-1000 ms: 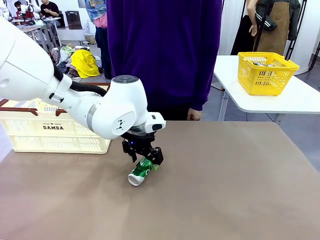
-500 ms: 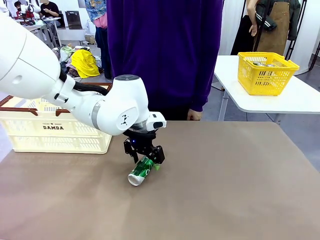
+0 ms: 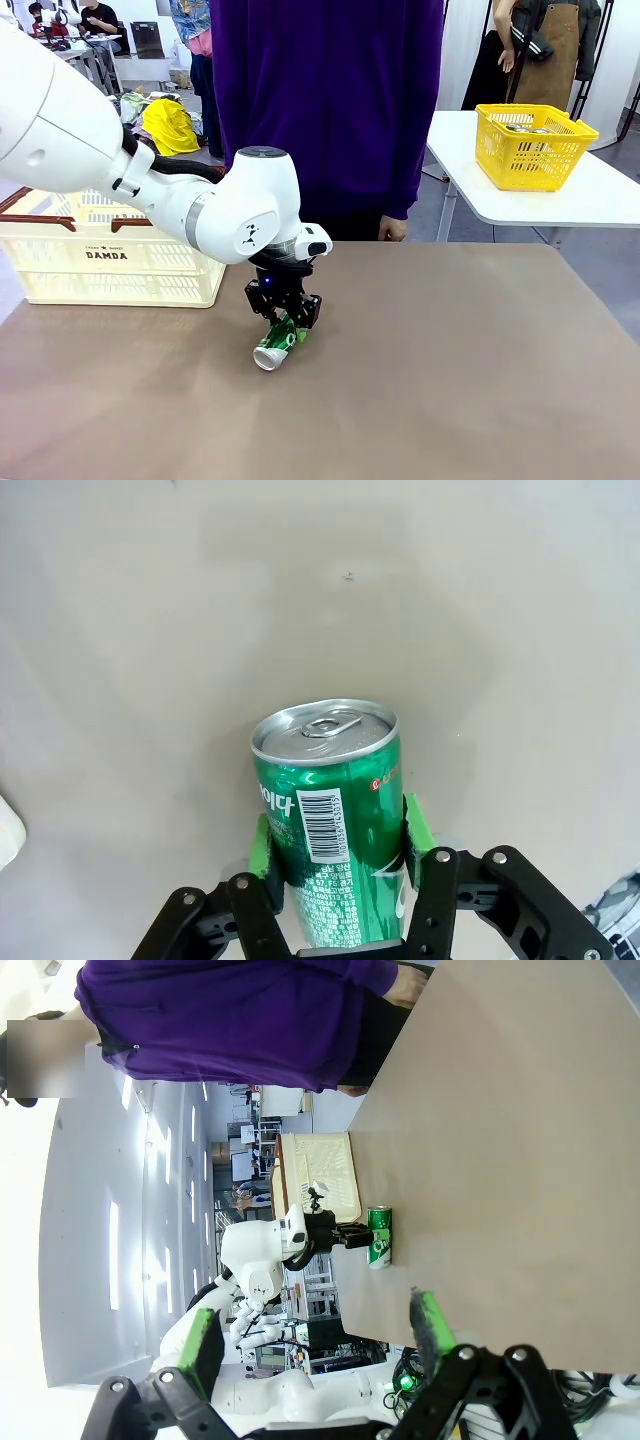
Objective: Place the drinks into the Shopping basket.
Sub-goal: Pick up one drink and place it into the Shopping basket.
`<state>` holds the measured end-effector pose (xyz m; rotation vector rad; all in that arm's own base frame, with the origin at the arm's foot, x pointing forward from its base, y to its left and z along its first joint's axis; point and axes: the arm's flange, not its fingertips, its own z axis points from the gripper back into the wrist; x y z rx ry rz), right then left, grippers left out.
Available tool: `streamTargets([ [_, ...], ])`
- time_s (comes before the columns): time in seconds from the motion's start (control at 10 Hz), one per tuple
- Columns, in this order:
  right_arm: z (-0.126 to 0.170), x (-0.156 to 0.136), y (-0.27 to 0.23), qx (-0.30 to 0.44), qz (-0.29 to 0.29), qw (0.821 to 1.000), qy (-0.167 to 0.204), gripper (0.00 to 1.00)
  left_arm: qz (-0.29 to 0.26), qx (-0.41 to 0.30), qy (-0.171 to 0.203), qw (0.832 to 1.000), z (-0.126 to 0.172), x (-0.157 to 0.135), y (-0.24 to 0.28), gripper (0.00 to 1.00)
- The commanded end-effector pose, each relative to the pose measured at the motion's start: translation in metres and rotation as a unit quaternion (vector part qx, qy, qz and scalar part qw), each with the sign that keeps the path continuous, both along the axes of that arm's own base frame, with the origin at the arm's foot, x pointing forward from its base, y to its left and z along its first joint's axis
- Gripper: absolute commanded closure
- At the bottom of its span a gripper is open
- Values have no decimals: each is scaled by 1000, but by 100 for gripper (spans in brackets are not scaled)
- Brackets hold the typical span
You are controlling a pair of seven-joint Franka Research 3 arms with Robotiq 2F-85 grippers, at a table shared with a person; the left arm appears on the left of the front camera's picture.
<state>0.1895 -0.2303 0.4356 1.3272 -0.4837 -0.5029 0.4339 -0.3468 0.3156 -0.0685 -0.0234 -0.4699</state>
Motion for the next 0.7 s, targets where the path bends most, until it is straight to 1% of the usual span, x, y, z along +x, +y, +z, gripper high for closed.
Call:
streamTargets([
  [0.0, 2, 1, 0, 8, -3, 1000, -11, 0, 3, 10, 6, 1000, -4, 4, -5, 100],
  [0.2, 2, 1, 0, 8, -3, 1000, -11, 0, 1, 13, 10, 1000, -5, 3, -5, 100],
  [0.3, 2, 1, 0, 8, -3, 1000, -11, 0, -11, 8, 12, 1000, -4, 3, -6, 100],
  [0.4, 2, 1, 0, 8, -3, 1000, -11, 0, -34, -6, 8, 999, 10, 4, -8, 100],
  [0.5, 2, 1, 0, 8, -3, 1000, -11, 0, -16, -3, 15, 1000, 45, 5, -12, 100],
  [0.6, 2, 1, 0, 8, -3, 1000, -11, 0, -5, 3, 20, 1000, 91, 3, -16, 100],
])
